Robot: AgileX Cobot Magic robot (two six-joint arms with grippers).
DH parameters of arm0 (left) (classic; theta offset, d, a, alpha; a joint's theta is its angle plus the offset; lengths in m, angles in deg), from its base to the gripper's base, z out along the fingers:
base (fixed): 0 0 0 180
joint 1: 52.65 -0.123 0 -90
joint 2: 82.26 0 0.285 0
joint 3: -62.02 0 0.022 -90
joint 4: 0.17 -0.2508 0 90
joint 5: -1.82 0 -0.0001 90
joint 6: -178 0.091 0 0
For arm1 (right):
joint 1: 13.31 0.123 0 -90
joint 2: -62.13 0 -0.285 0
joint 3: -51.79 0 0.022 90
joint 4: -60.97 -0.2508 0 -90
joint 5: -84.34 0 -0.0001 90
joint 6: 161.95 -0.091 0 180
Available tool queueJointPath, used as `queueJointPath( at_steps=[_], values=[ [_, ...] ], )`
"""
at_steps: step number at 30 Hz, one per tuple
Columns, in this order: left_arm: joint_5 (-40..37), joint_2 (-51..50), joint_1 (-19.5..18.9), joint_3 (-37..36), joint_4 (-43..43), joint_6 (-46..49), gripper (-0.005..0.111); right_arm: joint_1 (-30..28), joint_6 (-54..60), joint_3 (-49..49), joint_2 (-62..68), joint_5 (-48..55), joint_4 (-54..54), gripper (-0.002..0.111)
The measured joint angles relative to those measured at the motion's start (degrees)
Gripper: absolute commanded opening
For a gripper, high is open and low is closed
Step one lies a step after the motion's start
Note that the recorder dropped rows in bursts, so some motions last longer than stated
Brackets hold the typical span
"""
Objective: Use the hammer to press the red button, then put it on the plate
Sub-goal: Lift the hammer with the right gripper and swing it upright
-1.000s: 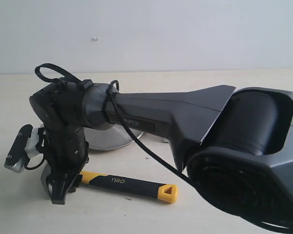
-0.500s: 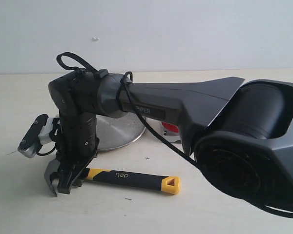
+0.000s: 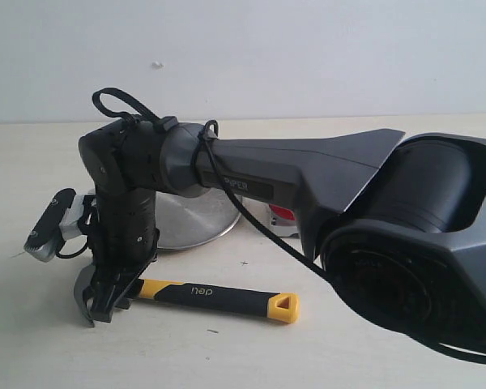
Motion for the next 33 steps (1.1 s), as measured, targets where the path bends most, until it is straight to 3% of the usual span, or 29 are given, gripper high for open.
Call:
queueJointPath(
  at_steps=[7, 10, 11, 14, 15, 24, 33],
  values=[
    [0.00, 0.00, 0.00, 0.00, 0.00, 0.00, 0.000, 0.00, 0.00, -0.33, 1.04, 0.38, 0.01, 0.053],
    [0.00, 0.00, 0.00, 0.00, 0.00, 0.00, 0.000, 0.00, 0.00, -0.33, 1.04, 0.38, 0.11, 0.046],
    [0.00, 0.00, 0.00, 0.00, 0.00, 0.00, 0.000, 0.00, 0.00, -0.33, 1.04, 0.51, 0.11, 0.040],
    [0.00, 0.00, 0.00, 0.00, 0.00, 0.00, 0.000, 0.00, 0.00, -0.33, 1.04, 1.13, 0.39, 0.004],
    [0.00, 0.00, 0.00, 0.00, 0.00, 0.00, 0.000, 0.00, 0.00, -0.33, 1.04, 1.42, 0.51, 0.000],
    [0.00, 0.00, 0.00, 0.00, 0.00, 0.00, 0.000, 0.00, -4.64, -0.33, 0.40, 0.56, -1.18, 0.000],
    [0.00, 0.00, 0.00, 0.00, 0.00, 0.00, 0.000, 0.00, -11.14, 0.05, -9.18, -0.69, -3.12, 0.000]
  ],
)
